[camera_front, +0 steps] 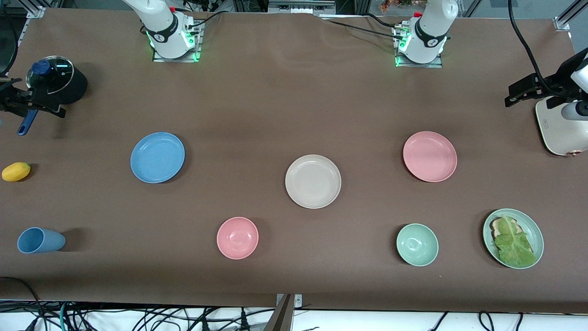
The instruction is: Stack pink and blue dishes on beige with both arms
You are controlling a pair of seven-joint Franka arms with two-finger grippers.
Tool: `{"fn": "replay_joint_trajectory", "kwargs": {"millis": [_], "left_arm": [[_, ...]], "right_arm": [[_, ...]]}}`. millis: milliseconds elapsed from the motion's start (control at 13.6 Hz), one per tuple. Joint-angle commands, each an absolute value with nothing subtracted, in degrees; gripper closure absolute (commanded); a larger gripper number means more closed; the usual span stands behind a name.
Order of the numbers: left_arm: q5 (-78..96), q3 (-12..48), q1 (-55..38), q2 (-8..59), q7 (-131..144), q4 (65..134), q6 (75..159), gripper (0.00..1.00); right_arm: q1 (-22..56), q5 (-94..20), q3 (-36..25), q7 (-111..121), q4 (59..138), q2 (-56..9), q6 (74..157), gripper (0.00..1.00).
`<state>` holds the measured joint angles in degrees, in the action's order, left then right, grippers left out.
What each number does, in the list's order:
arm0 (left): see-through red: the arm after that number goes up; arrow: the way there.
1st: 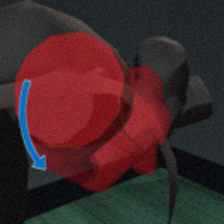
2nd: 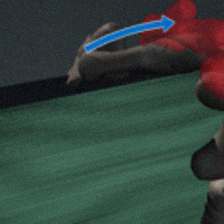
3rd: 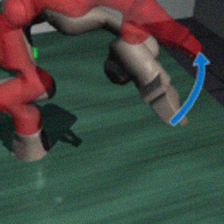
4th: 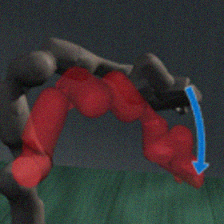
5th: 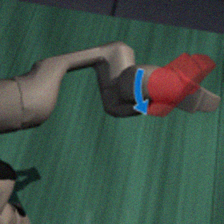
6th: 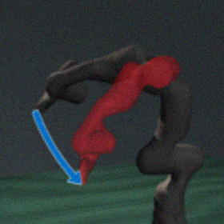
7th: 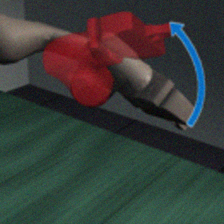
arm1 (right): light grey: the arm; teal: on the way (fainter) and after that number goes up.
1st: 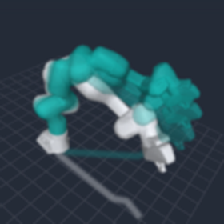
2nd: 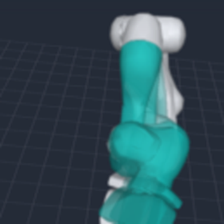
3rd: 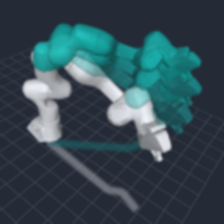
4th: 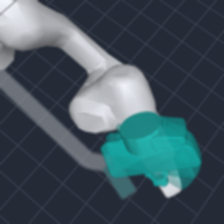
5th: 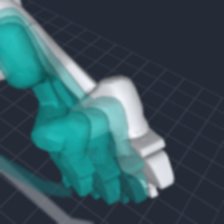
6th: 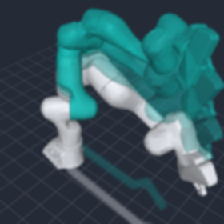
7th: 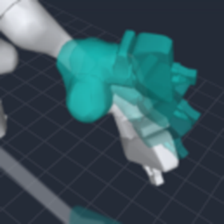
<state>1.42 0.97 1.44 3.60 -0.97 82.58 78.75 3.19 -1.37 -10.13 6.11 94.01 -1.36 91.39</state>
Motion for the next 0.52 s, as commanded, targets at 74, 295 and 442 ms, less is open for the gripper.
{"fn": "replay_joint_trajectory", "kwargs": {"millis": [74, 295, 442], "left_arm": [[2.55, 1.14, 1.85, 3.6, -0.79, 82.35, 79.01, 0.0], [2.55, 1.14, 1.85, 3.6, -0.79, 82.35, 79.01, 0.0], [2.55, 1.14, 1.85, 3.6, -0.79, 82.35, 79.1, 0.0]], "right_arm": [[3.87, -0.26, -10.02, 6.5, 92.29, -1.85, 90.09, 0.0], [3.87, -0.35, -10.11, 6.42, 92.29, -1.85, 90.0, 0.0], [3.87, -0.44, -10.11, 6.68, 92.29, -1.85, 90.0, 0.0]]}}
